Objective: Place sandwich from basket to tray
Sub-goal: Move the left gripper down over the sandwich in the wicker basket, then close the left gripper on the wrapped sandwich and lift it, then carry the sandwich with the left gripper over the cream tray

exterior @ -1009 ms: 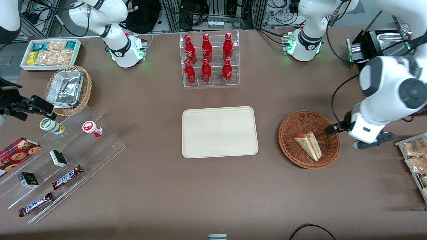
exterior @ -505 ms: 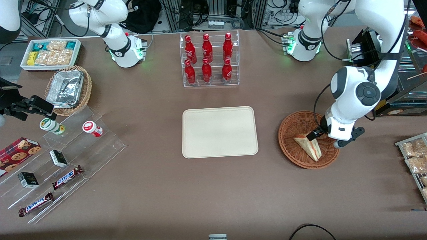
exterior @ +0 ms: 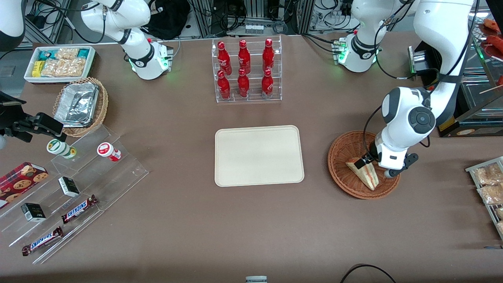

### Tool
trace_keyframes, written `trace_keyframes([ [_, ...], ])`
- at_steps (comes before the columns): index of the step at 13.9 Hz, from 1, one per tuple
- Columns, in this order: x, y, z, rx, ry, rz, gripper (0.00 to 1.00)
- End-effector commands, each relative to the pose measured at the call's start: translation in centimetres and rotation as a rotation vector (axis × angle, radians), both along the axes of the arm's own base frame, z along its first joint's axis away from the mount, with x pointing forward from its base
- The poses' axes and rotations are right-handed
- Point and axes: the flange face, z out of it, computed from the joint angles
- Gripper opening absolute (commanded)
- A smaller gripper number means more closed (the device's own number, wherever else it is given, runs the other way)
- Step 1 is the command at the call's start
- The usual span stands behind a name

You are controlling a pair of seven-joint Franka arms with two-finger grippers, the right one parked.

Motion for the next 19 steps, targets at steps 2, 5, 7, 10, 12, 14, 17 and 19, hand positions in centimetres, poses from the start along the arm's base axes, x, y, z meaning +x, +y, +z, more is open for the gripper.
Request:
trace_keyframes([
  [2, 0.6, -0.2, -0.8, -0.008, -0.022, 0.019, 0.93],
  [5, 1.2, -0.2, -0.7, -0.013, -0.028, 0.019, 0.2],
  [7, 2.0, -0.2, 0.1, -0.014, -0.042, 0.016, 0.07],
  [10, 3.1, -0.1, 2.5, -0.005, -0.037, 0.01, 0.06],
  [12, 4.3, -0.6, 5.8, 0.011, 0.014, -0.004, 0.06],
  [14, 4.8, -4.1, 9.1, 0.006, 0.036, -0.061, 0.06],
  [17, 3.1, -11.8, 10.1, 0.034, 0.041, -0.202, 0.07],
  [19, 1.7, -16.2, 10.1, 0.041, 0.036, -0.255, 0.07],
])
